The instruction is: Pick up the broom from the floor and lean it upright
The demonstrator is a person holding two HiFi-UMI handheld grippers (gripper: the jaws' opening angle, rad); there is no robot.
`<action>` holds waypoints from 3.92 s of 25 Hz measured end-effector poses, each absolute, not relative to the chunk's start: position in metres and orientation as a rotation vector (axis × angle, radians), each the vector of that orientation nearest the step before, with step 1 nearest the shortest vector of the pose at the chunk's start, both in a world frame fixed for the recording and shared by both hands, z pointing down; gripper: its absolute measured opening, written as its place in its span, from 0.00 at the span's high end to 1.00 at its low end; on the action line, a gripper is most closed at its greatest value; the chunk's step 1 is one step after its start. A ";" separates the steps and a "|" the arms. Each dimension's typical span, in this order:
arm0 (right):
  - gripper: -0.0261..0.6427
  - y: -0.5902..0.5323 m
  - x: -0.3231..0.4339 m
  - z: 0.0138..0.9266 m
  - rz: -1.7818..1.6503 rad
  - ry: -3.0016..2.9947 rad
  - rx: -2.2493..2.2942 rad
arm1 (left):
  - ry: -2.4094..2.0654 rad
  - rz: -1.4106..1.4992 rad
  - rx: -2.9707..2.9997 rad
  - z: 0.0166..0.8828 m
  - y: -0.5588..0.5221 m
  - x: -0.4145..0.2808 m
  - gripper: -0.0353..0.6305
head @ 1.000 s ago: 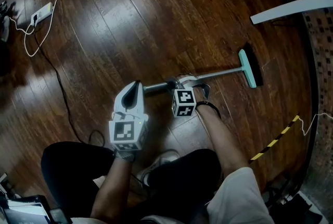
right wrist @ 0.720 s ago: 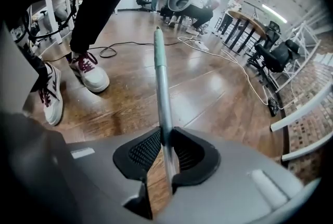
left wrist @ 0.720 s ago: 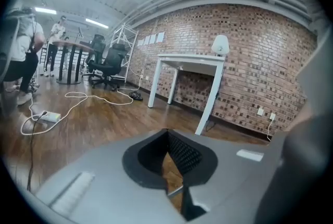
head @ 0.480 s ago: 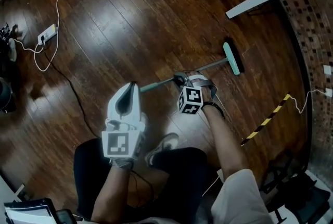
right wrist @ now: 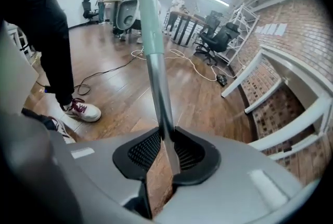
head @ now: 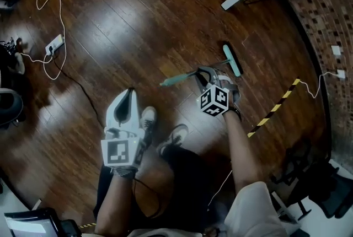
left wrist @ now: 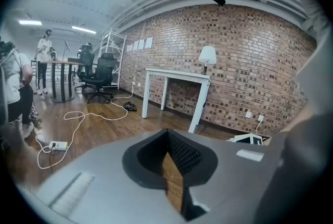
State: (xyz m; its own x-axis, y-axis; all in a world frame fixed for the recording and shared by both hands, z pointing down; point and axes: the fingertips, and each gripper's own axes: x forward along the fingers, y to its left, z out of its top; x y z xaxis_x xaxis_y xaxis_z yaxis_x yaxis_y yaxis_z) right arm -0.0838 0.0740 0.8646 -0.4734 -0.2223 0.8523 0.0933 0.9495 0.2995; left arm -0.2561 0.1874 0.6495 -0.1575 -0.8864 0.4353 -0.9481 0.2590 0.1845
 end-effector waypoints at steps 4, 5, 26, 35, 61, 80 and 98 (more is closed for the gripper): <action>0.82 0.065 -0.044 0.816 -0.292 -2.063 0.291 | -2.027 0.215 1.753 0.612 0.177 -0.234 0.94; 0.82 0.063 -0.034 0.806 -0.275 -2.069 0.338 | -2.011 0.221 1.778 0.604 0.173 -0.228 0.94; 0.83 0.064 0.161 0.611 0.285 -2.123 1.324 | -1.758 0.246 2.183 0.499 0.080 -0.108 0.94; 0.83 0.069 0.181 0.562 0.312 -2.079 1.464 | -1.705 0.255 2.262 0.464 0.061 -0.102 0.94; 0.83 -0.116 0.224 0.498 0.305 -2.175 1.619 | -1.755 0.214 2.330 0.408 -0.139 -0.050 0.94; 0.83 -0.322 0.229 0.570 0.249 -2.167 1.499 | -1.761 0.260 2.245 0.460 -0.300 -0.046 0.94; 0.82 -0.389 0.166 0.666 0.256 -2.096 1.375 | -1.750 0.277 2.196 0.506 -0.319 -0.085 0.94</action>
